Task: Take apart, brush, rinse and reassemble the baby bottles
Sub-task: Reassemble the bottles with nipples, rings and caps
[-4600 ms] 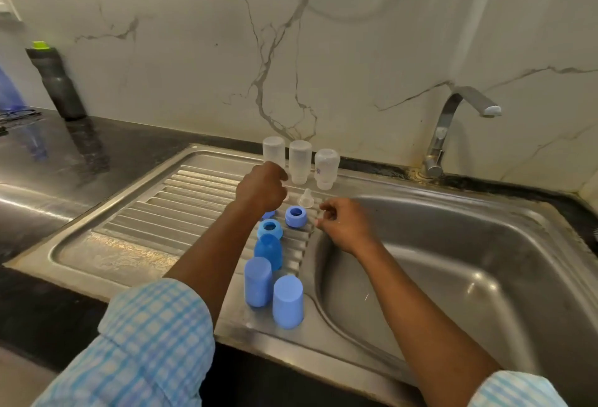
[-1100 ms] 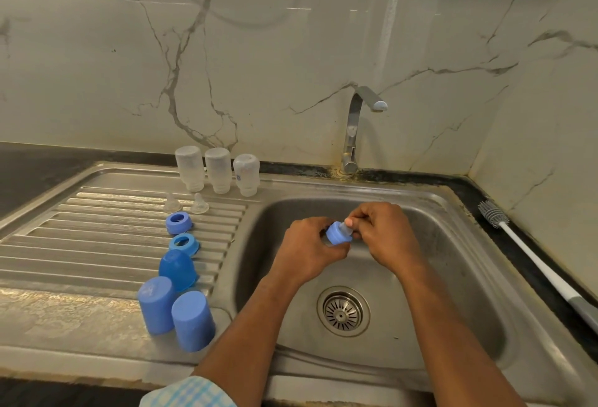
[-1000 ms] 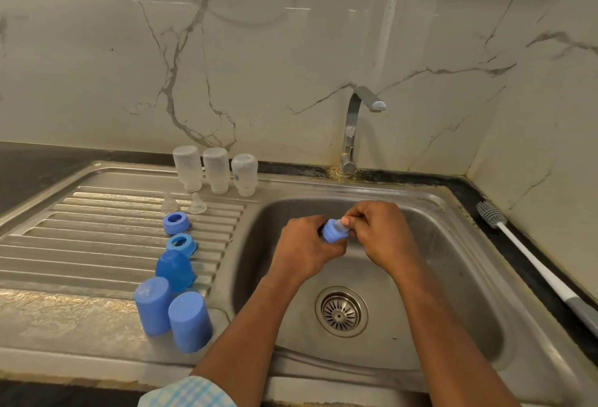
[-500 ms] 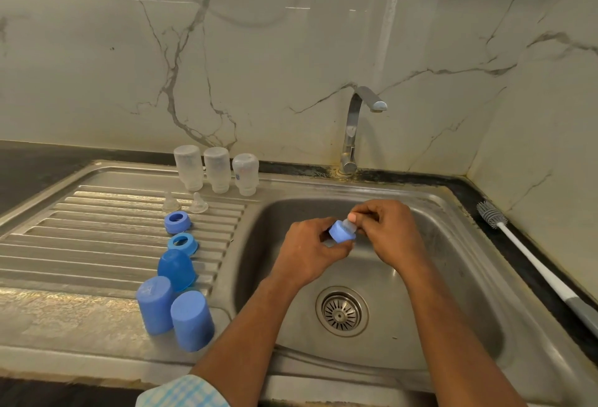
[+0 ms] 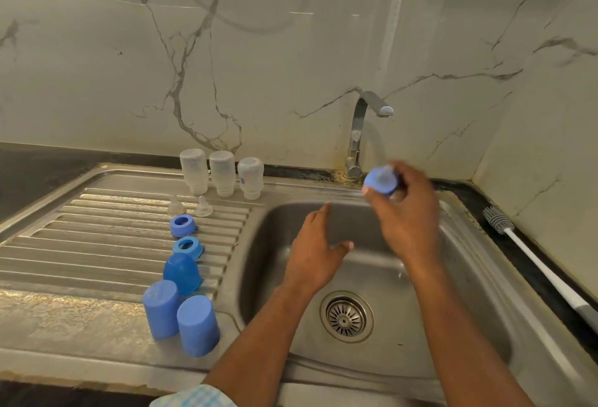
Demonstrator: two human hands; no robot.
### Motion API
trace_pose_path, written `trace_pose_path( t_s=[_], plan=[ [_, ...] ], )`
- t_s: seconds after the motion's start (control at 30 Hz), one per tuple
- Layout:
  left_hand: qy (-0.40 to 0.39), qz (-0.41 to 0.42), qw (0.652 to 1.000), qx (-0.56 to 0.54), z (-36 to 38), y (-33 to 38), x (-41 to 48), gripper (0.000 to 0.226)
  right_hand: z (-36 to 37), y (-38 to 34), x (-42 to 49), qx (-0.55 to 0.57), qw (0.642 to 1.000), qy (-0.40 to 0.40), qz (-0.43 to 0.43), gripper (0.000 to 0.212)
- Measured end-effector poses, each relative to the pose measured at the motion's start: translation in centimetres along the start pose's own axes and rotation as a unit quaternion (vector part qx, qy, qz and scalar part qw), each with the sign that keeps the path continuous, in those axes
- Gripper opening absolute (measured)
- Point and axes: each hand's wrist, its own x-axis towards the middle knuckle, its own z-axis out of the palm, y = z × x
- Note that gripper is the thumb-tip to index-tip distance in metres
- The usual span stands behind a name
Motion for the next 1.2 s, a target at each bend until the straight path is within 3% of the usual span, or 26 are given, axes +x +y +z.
trace_pose_path(
  t_s=[0.07,0.1,0.13,0.17,0.2,0.23,0.27,0.33,0.4,0.43,0.5,0.53,0.6,0.63,0.67,0.7,0.77,0.8,0.87,0.9,0.93,0.97,1.03,1.07,1.13,1.2],
  plan=[
    [0.026,-0.011,1.000,0.000,-0.3,0.0,0.3,0.073,-0.8,-1.2,0.6,0.024,0.982,0.138,-0.129,0.038],
    [0.038,-0.017,0.999,0.002,-0.4,0.0,0.4,0.067,-0.6,-0.2,0.3,-0.010,0.977,0.154,-0.147,0.036],
    [0.050,-0.022,0.999,0.007,-0.6,0.1,0.6,0.062,-0.3,1.1,-0.1,-0.049,0.987,0.112,-0.103,0.031],
    [0.057,-0.027,0.998,0.012,-0.7,-0.1,0.6,0.059,0.4,2.8,-0.8,-0.115,0.993,-0.013,0.025,0.026],
    [0.059,-0.032,0.998,0.016,-0.7,-0.1,0.4,0.057,0.7,4.6,-1.4,-0.171,0.958,-0.151,0.173,0.025],
    [0.061,-0.036,0.997,0.019,-0.7,-0.2,0.2,0.056,0.6,5.0,-1.7,-0.190,0.935,-0.205,0.220,0.025],
    [0.064,-0.039,0.997,0.019,-0.8,-0.2,0.2,0.054,0.4,4.7,-1.2,-0.176,0.939,-0.190,0.225,0.026],
    [0.071,-0.042,0.997,0.013,-1.0,-0.2,0.7,0.048,-0.3,2.6,0.3,-0.061,0.997,0.051,0.022,0.025],
    [0.074,-0.048,0.996,0.015,-1.0,-0.4,1.1,0.044,-0.2,2.5,0.7,-0.090,0.986,0.118,-0.070,0.027],
    [0.065,-0.054,0.996,0.024,-0.9,-0.4,0.9,0.043,0.1,3.4,-0.1,-0.121,0.992,0.042,-0.001,0.025],
    [0.050,-0.065,0.996,0.032,-0.8,-0.5,0.5,0.040,0.5,6.3,-1.5,-0.181,0.946,-0.176,0.205,0.017],
    [0.048,-0.067,0.996,0.032,-0.9,-0.6,0.4,0.038,0.3,6.2,-1.2,-0.193,0.945,-0.167,0.204,0.015],
    [0.051,-0.064,0.996,0.029,-0.9,-0.6,0.8,0.035,-0.4,4.2,0.4,-0.123,0.990,0.054,0.033,0.015],
    [0.053,-0.066,0.996,0.028,-0.9,-0.5,1.0,0.034,-0.4,4.0,0.8,-0.111,0.986,0.119,-0.035,0.021],
    [0.050,-0.067,0.996,0.032,-0.8,-0.6,1.0,0.033,-0.2,3.7,0.4,-0.154,0.980,0.115,-0.058,0.026],
    [0.041,-0.069,0.996,0.040,-0.7,-0.5,0.9,0.032,0.2,4.1,-0.4,-0.195,0.980,0.039,-0.006,0.028],
    [0.031,-0.070,0.996,0.052,-0.6,-0.5,0.6,0.030,1.1,6.5,-2.2,-0.204,0.939,-0.175,0.213,0.031],
    [0.035,-0.072,0.995,0.051,-0.6,-0.7,0.5,0.028,1.0,6.0,-2.2,-0.194,0.932,-0.193,0.239,0.029],
    [0.045,-0.081,0.995,0.044,-0.8,-0.5,0.9,0.026,0.5,4.7,-0.4,-0.112,0.990,0.012,0.086,0.026],
    [0.045,-0.086,0.994,0.044,-0.8,-0.4,1.0,0.026,0.5,4.5,0.0,-0.122,0.990,0.070,0.014,0.030],
    [0.041,-0.091,0.994,0.052,-0.9,-0.5,1.0,0.026,0.8,4.2,0.0,-0.170,0.982,0.078,-0.025,0.036],
    [0.030,-0.096,0.993,0.062,-0.9,-0.4,0.7,0.026,1.1,4.6,-0.6,-0.228,0.974,0.002,0.014,0.040],
    [0.025,-0.100,0.992,0.071,-0.9,-0.5,0.3,0.026,1.3,7.0,-1.5,-0.233,0.947,-0.133,0.174,0.034],
    [0.032,-0.102,0.992,0.066,-1.0,-0.6,0.3,0.025,1.1,6.7,-1.3,-0.217,0.952,-0.124,0.180,0.028],
    [0.045,-0.104,0.992,0.058,-1.3,-0.6,0.7,0.026,0.3,5.4,0.0,-0.111,0.991,0.049,0.054,0.021],
    [0.043,-0.107,0.991,0.064,-1.3,-0.6,0.7,0.026,0.6,4.9,-0.3,-0.148,0.988,0.043,-0.004,0.023]
  ],
)
